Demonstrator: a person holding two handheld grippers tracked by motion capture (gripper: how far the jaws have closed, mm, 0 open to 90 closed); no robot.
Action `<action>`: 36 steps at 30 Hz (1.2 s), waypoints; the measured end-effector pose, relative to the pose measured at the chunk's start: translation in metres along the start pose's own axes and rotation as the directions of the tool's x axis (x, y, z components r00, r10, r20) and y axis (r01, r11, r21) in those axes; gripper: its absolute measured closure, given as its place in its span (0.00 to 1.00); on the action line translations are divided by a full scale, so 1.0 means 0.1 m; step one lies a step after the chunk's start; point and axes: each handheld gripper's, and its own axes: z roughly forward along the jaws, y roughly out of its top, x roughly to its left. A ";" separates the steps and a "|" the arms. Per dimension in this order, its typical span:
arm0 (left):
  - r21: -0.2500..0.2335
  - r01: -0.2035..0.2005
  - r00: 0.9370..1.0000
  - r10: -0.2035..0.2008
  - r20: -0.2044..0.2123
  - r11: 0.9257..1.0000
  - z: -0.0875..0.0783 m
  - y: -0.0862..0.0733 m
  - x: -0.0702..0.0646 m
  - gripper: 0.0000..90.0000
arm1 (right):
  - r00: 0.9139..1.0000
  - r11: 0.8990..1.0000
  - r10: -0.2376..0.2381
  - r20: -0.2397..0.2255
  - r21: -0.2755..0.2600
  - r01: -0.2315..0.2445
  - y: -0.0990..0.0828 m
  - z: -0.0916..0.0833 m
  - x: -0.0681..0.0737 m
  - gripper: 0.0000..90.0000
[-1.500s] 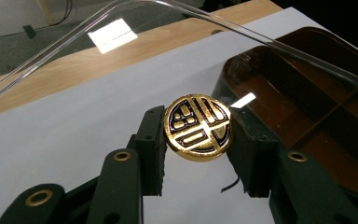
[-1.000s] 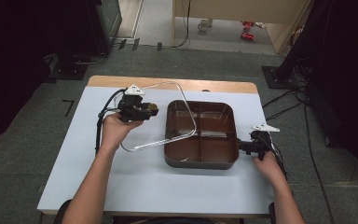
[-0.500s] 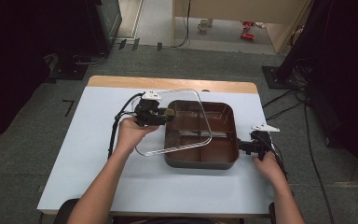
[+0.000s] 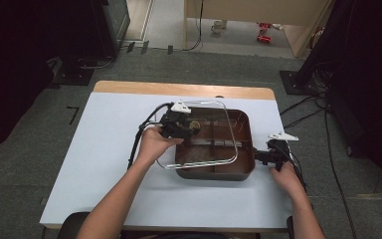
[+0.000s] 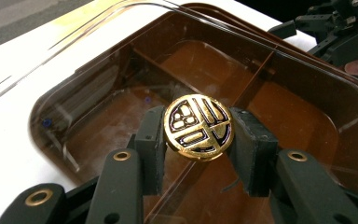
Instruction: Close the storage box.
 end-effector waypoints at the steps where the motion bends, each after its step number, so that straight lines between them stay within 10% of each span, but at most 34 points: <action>1: 0.002 -0.005 1.000 0.005 0.001 1.000 0.04 0.01 -0.02 0.66 | 1.000 1.000 0.001 0.000 0.000 -0.001 0.00 0.00 0.00 0.16; 26: 0.077 -0.088 0.993 0.082 0.080 0.993 0.63 0.17 -0.24 0.66 | 1.000 1.000 0.000 0.000 -0.001 0.000 0.00 0.00 0.00 0.16; 36: 0.087 -0.067 0.990 0.056 0.127 0.994 0.65 0.16 -0.22 0.66 | 1.000 1.000 0.000 0.000 -0.001 0.000 0.00 0.00 0.00 0.16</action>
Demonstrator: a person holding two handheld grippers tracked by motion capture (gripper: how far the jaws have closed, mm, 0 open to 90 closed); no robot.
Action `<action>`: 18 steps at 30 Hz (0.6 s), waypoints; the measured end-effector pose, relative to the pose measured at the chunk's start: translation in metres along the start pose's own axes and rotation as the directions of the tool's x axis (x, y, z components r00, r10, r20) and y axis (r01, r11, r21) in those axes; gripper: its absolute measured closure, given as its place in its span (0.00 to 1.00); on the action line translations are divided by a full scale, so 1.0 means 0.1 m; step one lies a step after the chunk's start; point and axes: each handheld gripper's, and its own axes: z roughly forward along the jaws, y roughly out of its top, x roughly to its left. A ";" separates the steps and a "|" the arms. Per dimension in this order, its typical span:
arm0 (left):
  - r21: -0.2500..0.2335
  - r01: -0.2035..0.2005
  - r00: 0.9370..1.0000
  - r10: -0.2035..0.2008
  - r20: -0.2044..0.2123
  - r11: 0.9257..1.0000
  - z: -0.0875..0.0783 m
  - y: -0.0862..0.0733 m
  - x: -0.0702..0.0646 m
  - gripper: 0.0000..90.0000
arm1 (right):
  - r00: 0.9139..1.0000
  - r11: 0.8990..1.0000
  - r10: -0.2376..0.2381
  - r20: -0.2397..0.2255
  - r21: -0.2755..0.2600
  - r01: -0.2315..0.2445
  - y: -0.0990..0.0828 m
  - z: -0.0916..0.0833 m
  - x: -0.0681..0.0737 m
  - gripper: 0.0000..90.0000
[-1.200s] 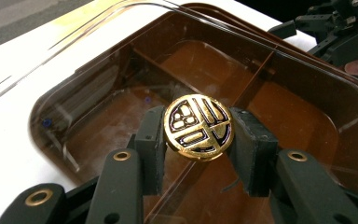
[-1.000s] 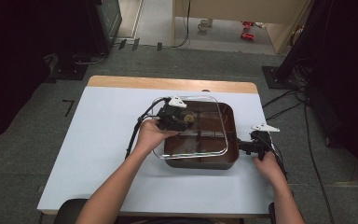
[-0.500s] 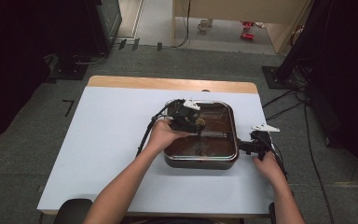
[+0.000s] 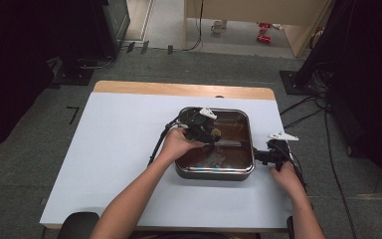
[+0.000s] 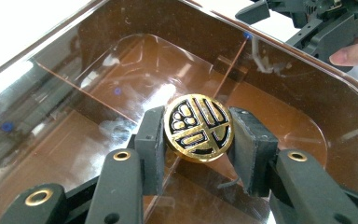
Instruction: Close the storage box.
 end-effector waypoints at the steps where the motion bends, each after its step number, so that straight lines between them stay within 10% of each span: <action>1: -0.002 -0.003 1.000 0.003 -0.001 1.000 0.00 0.00 0.00 0.66 | 1.000 1.000 -0.001 0.000 0.001 0.001 0.00 0.00 0.00 0.16; 18: -0.038 0.037 0.999 -0.035 0.038 0.999 -0.17 0.02 0.05 0.53 | 1.000 1.000 0.002 0.000 0.001 -0.002 0.00 0.00 0.00 0.16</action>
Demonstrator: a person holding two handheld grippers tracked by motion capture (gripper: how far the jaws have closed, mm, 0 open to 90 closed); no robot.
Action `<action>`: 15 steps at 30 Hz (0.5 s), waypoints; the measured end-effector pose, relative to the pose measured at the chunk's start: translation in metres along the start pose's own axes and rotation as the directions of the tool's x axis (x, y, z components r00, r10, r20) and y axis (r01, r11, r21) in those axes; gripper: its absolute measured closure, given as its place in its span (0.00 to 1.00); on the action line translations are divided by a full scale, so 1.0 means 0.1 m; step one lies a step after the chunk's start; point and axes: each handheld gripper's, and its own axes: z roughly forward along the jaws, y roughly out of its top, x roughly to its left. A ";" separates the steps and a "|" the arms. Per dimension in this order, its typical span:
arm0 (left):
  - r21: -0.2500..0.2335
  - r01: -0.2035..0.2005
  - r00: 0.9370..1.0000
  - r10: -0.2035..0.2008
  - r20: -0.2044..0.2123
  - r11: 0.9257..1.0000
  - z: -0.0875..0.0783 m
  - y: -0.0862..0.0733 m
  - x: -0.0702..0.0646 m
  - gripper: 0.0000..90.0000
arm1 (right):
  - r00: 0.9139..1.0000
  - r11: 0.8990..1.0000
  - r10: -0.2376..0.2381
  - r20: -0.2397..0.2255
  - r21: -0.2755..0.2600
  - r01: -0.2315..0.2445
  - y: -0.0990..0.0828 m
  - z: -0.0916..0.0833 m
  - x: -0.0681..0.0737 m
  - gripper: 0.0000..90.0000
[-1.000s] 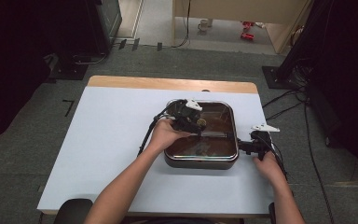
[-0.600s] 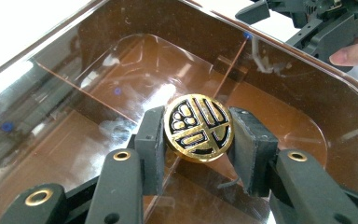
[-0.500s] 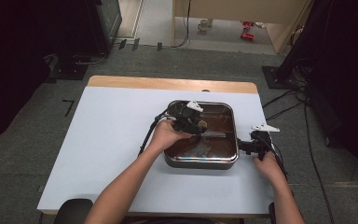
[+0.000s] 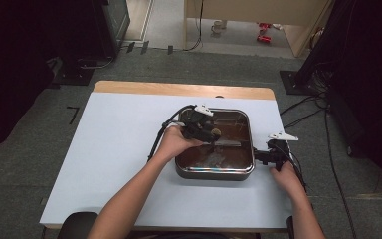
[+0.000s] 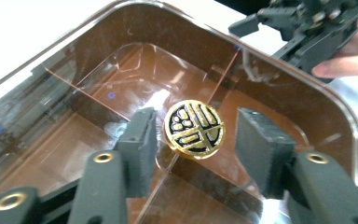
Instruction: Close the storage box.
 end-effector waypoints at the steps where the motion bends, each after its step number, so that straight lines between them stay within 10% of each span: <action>1: -0.001 0.000 1.000 0.000 -0.001 1.000 -0.02 0.00 0.00 0.51 | 1.000 1.000 -0.001 0.000 0.000 0.001 0.00 0.00 0.00 0.16; 15: 0.000 0.007 1.000 -0.007 -0.028 1.000 -0.35 -0.11 0.03 0.42 | 1.000 1.000 -0.001 0.000 -0.002 0.001 0.00 0.00 0.00 0.16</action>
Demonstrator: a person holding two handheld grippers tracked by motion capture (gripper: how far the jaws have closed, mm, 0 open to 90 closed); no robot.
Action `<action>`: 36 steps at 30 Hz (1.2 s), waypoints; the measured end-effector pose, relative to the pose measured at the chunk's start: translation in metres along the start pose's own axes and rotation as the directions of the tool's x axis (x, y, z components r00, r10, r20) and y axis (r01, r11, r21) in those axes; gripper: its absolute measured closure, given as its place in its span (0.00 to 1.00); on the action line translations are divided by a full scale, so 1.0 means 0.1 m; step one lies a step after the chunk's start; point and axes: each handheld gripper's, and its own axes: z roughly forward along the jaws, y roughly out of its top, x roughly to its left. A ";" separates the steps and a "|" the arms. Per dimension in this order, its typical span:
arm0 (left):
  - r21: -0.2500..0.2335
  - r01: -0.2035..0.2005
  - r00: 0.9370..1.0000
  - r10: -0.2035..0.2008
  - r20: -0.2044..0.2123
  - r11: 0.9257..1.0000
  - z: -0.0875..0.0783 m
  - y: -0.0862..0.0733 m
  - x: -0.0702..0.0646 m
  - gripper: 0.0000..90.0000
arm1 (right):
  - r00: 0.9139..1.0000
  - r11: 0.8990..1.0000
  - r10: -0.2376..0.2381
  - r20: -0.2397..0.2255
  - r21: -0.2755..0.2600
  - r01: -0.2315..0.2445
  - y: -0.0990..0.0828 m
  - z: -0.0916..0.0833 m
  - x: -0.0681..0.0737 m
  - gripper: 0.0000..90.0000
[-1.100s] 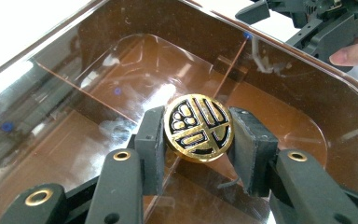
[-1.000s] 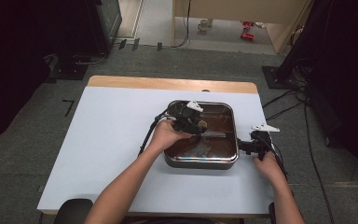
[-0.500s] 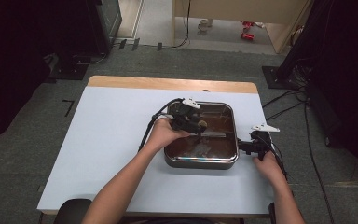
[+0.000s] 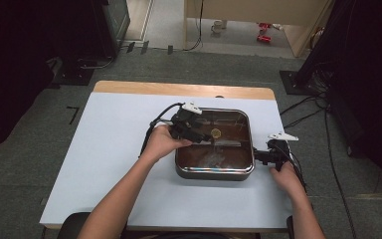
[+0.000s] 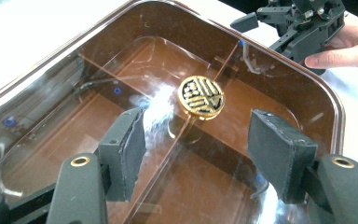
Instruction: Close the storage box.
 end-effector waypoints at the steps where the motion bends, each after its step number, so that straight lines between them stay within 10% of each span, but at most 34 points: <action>1: 0.001 -0.001 1.000 0.001 -0.006 1.000 -0.02 -0.02 0.01 0.41 | 1.000 1.000 -0.002 0.000 0.000 0.002 0.00 0.00 0.00 0.16; 20: -0.028 0.066 0.994 -0.068 -0.088 0.997 -0.45 -0.43 0.08 0.40 | 1.000 1.000 -0.001 0.000 0.000 0.001 0.00 0.00 0.00 0.16; 36: -0.118 0.133 0.975 -0.151 -0.162 0.984 -0.74 -0.88 0.12 0.31 | 1.000 1.000 -0.001 0.000 0.000 0.001 0.00 0.00 0.00 0.16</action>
